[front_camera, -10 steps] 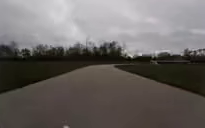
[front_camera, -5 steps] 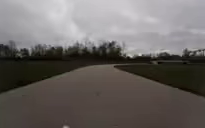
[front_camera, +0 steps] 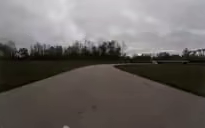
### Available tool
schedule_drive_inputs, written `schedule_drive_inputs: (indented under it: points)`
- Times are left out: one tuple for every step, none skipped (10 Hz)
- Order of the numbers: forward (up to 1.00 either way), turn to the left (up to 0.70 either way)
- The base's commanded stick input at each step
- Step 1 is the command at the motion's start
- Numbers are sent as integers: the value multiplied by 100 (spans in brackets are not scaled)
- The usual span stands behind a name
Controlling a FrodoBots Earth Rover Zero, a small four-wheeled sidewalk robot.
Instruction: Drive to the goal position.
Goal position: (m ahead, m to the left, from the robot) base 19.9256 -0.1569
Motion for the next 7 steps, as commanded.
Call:
schedule_drive_inputs:
  points:
    - [100, 0]
    - [100, 0]
    - [100, 0]
    - [100, 0]
    - [100, 0]
    - [100, 0]
    - [100, 0]
